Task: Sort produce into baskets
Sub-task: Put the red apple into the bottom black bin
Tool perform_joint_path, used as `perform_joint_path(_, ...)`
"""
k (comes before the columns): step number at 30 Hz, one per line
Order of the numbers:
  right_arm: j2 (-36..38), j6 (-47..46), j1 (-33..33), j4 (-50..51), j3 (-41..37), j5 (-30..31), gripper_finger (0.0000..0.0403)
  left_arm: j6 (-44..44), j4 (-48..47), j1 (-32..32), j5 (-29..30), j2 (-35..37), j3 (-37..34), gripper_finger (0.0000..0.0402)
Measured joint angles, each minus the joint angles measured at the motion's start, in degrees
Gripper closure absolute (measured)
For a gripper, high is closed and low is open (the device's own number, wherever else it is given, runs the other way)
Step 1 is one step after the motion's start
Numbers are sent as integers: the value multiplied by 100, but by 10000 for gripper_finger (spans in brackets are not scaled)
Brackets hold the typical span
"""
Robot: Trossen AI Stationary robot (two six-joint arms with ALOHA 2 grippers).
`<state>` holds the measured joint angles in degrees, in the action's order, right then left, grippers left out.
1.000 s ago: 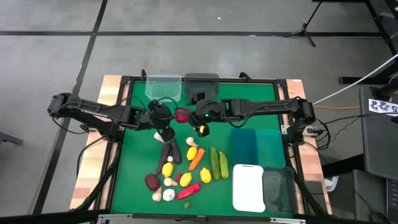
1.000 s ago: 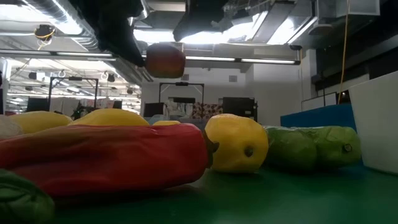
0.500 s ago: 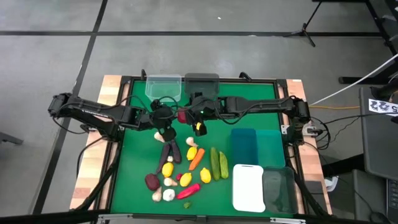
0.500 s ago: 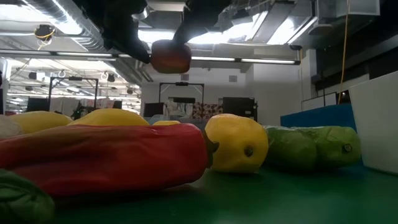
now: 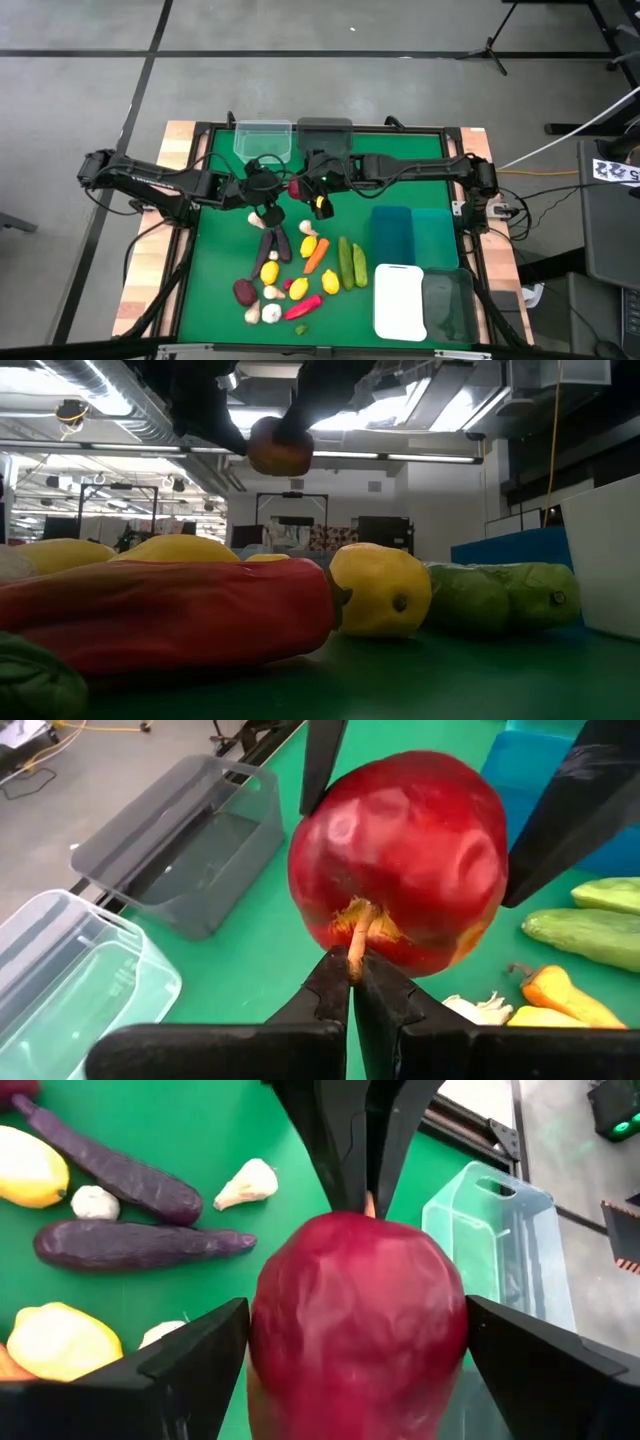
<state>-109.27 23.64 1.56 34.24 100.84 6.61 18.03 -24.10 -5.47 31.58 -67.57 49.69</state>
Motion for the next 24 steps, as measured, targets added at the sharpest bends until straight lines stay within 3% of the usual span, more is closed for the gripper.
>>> perform_joint_path(9,-50,19,0,11,-4,60,46,-43,61,1,17,-2,-2,401)
perform_joint_path(16,-50,26,0,23,-4,31,108,-45,75,1,41,-2,-2,401)
perform_joint_path(24,-50,63,-2,30,-7,26,108,-33,79,-1,45,-2,-2,395)
